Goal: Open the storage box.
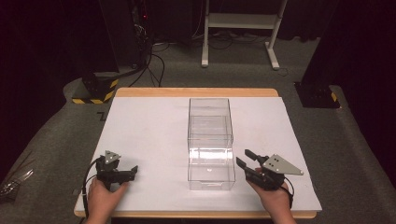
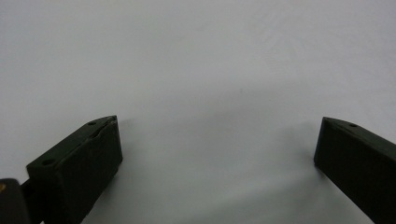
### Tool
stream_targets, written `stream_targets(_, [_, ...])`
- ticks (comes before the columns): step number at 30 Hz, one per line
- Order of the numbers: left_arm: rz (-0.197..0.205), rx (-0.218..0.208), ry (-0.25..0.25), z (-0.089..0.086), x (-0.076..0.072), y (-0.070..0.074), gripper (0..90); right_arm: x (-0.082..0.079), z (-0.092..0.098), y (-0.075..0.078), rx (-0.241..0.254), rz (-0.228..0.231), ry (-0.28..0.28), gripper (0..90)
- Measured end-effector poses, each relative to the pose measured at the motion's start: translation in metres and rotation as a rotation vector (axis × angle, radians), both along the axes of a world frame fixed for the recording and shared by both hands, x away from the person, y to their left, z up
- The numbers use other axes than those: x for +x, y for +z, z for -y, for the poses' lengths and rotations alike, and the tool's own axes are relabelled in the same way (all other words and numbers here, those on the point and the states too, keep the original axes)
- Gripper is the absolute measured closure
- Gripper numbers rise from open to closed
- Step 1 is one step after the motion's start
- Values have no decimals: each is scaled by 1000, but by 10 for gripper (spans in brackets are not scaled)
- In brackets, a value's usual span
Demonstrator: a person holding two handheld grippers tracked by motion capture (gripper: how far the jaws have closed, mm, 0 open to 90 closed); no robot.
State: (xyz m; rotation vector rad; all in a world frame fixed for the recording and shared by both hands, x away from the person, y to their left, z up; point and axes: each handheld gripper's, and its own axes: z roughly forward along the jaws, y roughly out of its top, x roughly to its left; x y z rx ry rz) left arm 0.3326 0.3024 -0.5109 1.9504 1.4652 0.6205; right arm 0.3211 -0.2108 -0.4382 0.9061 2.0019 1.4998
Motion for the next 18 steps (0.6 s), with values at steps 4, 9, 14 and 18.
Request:
stream_targets(4, [0,0,0,0,0,0,9,9,15,-2,-8,-12,-82,489])
stream_targets(9, [0,0,0,0,0,0,9,19,34,-11,-23,-39,-171,450])
stream_targets(14, [0,0,0,0,0,0,9,22,46,-24,-69,-57,-229,428])
stream_targets(18, [0,0,0,0,0,0,9,25,50,-36,-112,-97,-262,380])
